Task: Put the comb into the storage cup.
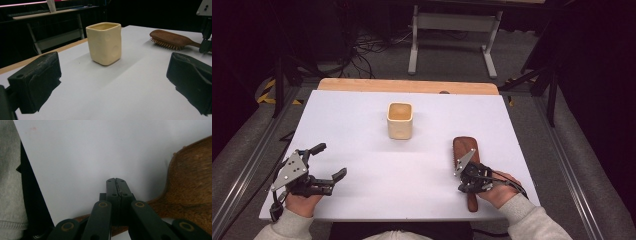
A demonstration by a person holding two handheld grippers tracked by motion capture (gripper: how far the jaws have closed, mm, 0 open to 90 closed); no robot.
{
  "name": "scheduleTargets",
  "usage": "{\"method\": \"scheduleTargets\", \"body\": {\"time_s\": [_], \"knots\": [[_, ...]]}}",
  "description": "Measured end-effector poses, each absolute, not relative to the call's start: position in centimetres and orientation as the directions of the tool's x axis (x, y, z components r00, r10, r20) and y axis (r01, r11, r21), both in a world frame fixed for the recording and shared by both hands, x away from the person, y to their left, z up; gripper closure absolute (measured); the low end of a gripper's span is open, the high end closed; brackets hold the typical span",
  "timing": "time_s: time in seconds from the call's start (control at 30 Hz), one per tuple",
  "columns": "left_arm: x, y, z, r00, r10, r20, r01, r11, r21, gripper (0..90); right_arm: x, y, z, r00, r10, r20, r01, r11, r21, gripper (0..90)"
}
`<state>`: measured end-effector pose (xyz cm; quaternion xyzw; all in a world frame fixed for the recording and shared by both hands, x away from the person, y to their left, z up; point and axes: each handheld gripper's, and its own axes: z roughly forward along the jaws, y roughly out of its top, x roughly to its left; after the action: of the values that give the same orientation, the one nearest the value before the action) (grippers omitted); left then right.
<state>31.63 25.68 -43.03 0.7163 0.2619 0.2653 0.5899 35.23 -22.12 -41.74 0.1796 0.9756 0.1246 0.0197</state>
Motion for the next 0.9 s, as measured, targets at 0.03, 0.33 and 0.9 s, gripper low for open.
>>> {"method": "scheduleTargets", "body": {"time_s": [0.03, 0.33, 0.9], "knots": [[31.6, 25.6, -43.1, 0.722, 0.689, 0.068, 0.062, -0.163, 0.985, 0.4, 35.2, -22.2, -41.8, -0.935, 0.356, 0.003, 0.345, 0.904, 0.251, 90.0], [31.6, 25.7, -43.0, 0.723, 0.687, 0.07, 0.063, -0.167, 0.984, 0.4, 35.2, -23.3, -41.9, -0.92, 0.392, -0.001, 0.379, 0.891, 0.25, 89.9], [31.6, 25.6, -43.1, 0.72, 0.69, 0.07, 0.063, -0.166, 0.984, 0.4, 34.9, -23.6, -41.4, -0.907, 0.422, -0.001, 0.402, 0.866, 0.297, 85.2]]}}
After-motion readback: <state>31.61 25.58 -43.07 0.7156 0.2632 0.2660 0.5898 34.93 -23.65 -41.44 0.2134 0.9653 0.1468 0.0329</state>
